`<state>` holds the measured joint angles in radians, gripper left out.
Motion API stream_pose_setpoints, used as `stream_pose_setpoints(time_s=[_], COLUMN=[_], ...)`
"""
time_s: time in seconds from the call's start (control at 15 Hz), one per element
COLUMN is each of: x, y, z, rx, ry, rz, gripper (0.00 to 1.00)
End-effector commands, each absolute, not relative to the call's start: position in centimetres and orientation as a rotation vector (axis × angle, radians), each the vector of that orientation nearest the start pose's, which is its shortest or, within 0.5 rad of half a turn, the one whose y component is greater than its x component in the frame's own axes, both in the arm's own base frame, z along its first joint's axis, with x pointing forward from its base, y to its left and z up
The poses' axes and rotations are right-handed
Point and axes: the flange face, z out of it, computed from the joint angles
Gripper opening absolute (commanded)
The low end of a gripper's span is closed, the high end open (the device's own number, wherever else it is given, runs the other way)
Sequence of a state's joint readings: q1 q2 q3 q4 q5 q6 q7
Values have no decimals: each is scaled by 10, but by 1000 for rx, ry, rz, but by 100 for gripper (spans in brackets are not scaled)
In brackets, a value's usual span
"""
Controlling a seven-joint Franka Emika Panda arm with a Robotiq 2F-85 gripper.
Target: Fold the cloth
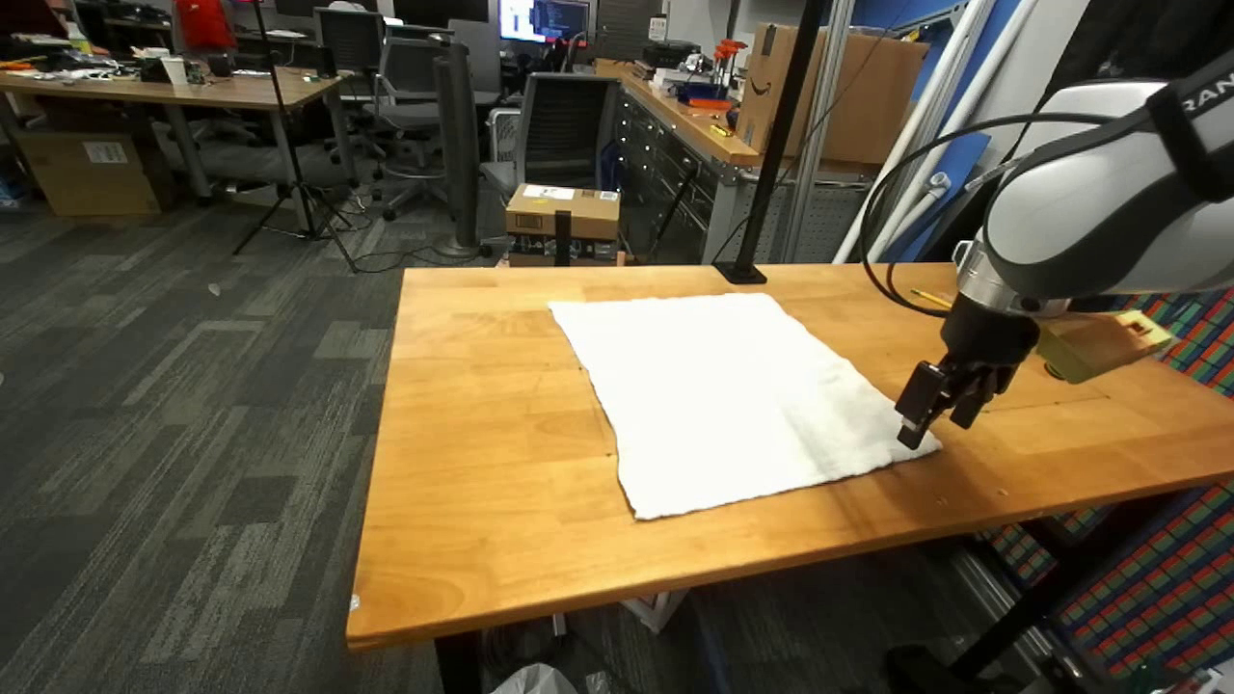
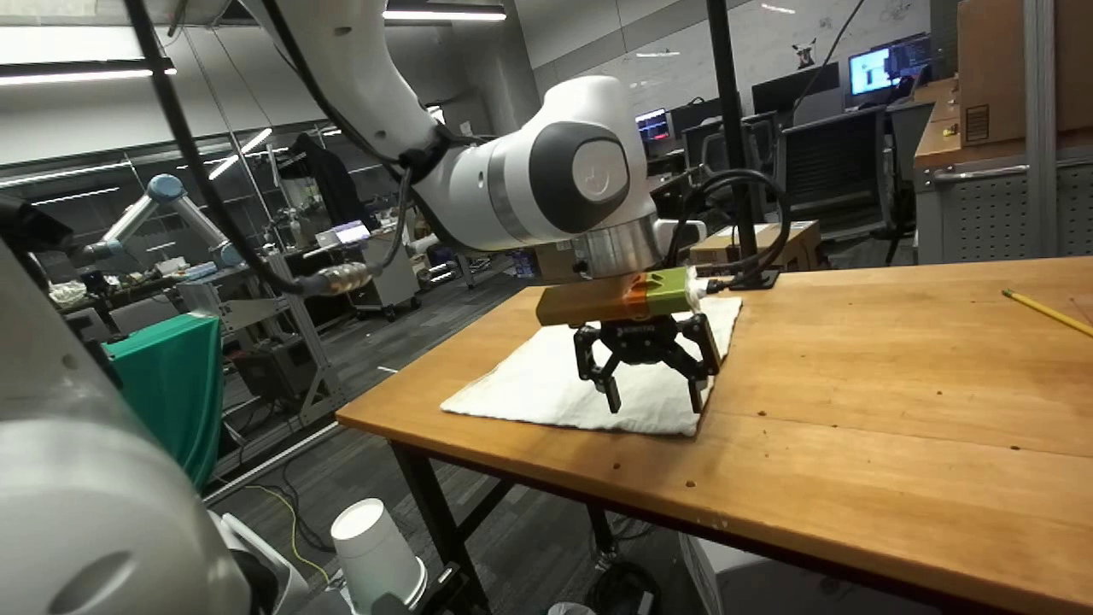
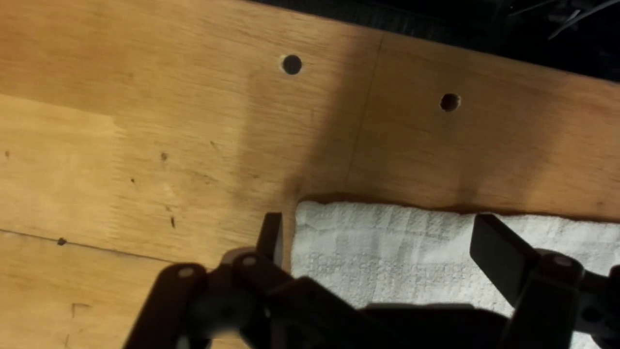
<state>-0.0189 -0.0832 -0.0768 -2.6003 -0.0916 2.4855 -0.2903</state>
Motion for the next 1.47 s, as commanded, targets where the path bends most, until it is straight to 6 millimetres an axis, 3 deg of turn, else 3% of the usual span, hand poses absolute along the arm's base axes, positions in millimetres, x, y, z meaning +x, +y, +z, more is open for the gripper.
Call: stream_pose_setpoints(time_s=[0.0,0.27,0.53,0.6,0.67,1.13,1.27,1.4], x=[438,441,440,439,438,434,434,436], y=[-34,-31,-32,-31,-30,-19,-17,-14], z=[265,247,245,245,246,253,256,261], rx=[-3130,-3122,-3125,-3128,-3130,-3156,-3168,-3191], ry=[-395,-384,-379,-381,-382,-411,-419,-435], rz=[55,95,110,113,115,122,128,135], gripper=[100,100,100,91,74,19,6,4])
